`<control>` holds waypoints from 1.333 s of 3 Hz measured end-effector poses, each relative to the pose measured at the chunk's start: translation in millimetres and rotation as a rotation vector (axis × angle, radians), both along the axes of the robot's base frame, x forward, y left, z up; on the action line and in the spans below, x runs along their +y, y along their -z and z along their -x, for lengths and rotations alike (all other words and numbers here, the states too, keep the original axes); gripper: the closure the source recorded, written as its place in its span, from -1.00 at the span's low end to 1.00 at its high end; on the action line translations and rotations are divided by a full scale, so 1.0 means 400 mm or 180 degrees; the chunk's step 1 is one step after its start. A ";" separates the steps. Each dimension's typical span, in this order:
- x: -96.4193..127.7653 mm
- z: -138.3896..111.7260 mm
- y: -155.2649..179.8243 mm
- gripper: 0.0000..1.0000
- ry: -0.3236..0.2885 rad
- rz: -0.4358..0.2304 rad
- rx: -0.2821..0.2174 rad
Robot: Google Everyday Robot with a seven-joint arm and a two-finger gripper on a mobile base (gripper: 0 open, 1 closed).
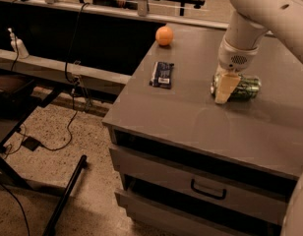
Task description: Place green can upright
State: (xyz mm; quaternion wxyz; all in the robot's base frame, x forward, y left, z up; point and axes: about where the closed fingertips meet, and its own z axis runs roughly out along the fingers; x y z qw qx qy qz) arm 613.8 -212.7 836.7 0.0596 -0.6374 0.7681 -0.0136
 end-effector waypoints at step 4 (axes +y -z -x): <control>0.143 0.039 -0.229 1.00 -0.0240 -0.1623 -0.0108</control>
Offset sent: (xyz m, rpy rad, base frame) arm -0.0357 0.0666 0.1040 0.1331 -0.0068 0.2125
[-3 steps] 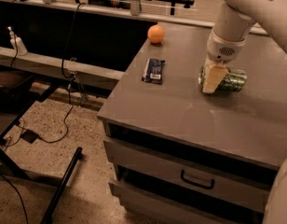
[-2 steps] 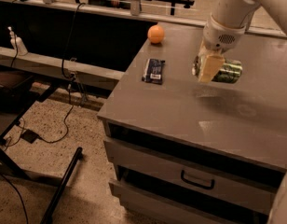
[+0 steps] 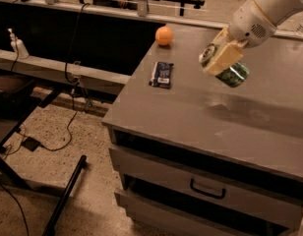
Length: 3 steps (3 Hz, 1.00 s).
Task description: Place green can upright
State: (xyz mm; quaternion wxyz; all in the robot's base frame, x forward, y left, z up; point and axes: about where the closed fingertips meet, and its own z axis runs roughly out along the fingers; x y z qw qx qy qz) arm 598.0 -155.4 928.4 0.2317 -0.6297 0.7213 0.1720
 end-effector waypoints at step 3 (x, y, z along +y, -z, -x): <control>0.087 0.113 -0.113 1.00 -0.0286 -0.2440 0.0223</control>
Offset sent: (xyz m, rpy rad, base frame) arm -0.0567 0.0269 0.0630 0.8356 0.1223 0.1060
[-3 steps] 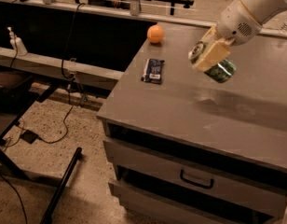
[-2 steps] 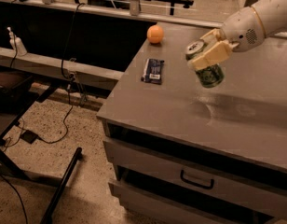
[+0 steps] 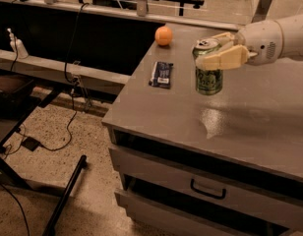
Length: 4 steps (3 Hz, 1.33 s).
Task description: Place green can upright
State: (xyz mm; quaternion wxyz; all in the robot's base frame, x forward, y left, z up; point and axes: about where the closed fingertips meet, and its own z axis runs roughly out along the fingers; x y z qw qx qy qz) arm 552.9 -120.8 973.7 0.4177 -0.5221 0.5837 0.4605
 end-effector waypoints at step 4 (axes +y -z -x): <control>0.024 0.104 0.063 0.11 0.0343 -0.0502 -0.0689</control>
Offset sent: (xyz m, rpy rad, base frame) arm -0.0547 -0.0020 -0.0388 0.1996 -0.2956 -0.1993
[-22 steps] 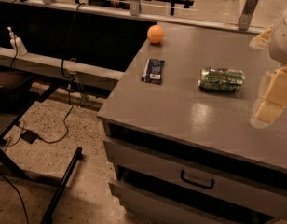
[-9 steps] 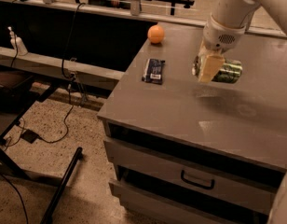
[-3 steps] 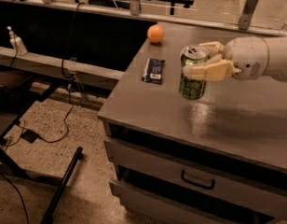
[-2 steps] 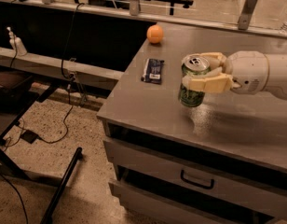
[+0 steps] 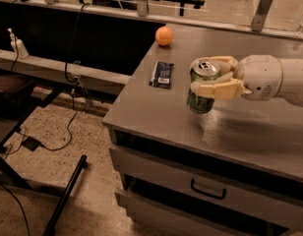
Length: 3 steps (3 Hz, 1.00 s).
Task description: Place green can upright
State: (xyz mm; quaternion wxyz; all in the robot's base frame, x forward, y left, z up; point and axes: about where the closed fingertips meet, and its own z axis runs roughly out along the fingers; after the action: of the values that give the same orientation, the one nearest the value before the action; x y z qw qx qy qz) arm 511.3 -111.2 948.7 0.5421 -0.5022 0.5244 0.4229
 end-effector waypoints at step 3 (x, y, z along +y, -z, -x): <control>-0.040 0.014 0.029 -1.00 0.0119 0.0001 0.0022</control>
Offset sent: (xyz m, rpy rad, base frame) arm -0.0034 -0.0101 -0.0117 0.0086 0.0081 -0.0225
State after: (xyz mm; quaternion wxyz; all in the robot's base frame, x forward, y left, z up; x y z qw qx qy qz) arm 505.7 -127.1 937.1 0.5480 -0.4910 0.5356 0.4144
